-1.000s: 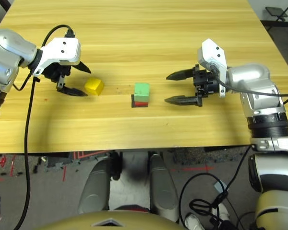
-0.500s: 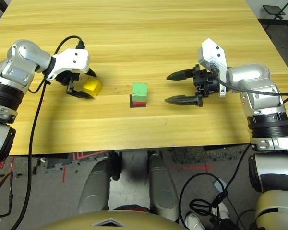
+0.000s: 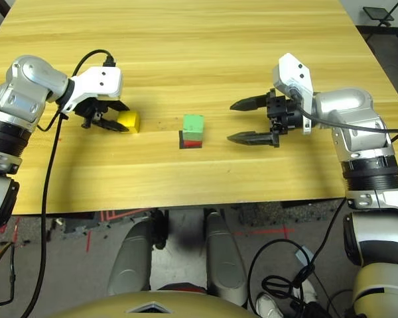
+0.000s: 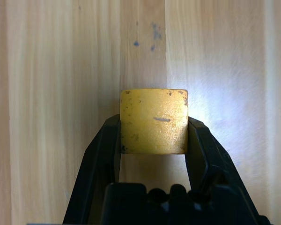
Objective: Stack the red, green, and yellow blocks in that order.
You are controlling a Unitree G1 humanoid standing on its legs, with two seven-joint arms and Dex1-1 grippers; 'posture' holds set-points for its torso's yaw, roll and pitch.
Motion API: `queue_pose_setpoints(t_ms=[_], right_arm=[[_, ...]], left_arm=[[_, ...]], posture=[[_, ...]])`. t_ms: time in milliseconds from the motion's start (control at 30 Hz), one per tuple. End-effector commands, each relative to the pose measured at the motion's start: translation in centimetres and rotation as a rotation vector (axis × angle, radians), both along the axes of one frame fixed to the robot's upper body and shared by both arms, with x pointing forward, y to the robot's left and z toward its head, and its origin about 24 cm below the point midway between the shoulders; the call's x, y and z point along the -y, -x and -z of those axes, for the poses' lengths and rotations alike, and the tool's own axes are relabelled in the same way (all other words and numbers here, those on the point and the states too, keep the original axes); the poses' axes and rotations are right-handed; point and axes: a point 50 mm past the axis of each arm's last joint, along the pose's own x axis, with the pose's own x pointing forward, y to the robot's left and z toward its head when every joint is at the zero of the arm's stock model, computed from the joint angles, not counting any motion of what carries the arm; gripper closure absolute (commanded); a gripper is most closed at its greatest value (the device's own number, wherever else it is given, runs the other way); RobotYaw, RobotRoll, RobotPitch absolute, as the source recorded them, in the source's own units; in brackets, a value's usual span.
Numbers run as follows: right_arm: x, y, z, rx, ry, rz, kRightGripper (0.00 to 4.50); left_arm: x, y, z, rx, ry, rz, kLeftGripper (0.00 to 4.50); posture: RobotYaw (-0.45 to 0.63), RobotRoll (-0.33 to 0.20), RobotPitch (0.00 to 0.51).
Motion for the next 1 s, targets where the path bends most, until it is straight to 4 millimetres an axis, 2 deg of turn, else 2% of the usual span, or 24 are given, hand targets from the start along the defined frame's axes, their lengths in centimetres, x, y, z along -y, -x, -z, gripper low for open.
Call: queue_pose_setpoints(t_ms=[33, 167, 400, 467, 667, 1000], right_arm=[[0.0, -0.1, 0.3, -0.006, 0.013, -0.004, 0.0], [-0.1, -0.2, 0.5, -0.007, 0.01, -0.003, 0.0], [-0.2, -0.3, 0.8, -0.003, -0.001, 0.006, 0.0], [-0.3, -0.2, 1.0, -0.005, -0.007, 0.008, 0.0], [-0.1, 0.1, 1.1, -0.007, -0.011, 0.018, 0.0], [0.1, 0.4, 1.3, -0.012, -0.012, 0.031, 0.0]], left_arm=[[1.4, 1.0, -3.0, -0.011, 0.072, -0.007, 2.46], [3.7, 2.3, -5.9, -0.041, 0.103, 0.001, 2.46], [7.9, 4.2, -7.2, -0.107, 0.167, 0.019, 2.46], [9.1, 4.4, -6.8, -0.128, 0.184, 0.038, 2.46], [10.8, 4.4, -5.2, -0.119, 0.195, 0.061, 2.46], [11.7, 4.6, -3.0, -0.076, 0.143, 0.109, 2.46]], posture=[[0.08, 0.078, 0.267], [0.08, 0.091, 0.262], [0.07, 0.106, 0.252], [0.07, 0.109, 0.25], [0.05, 0.107, 0.251], [0.03, 0.107, 0.261]])
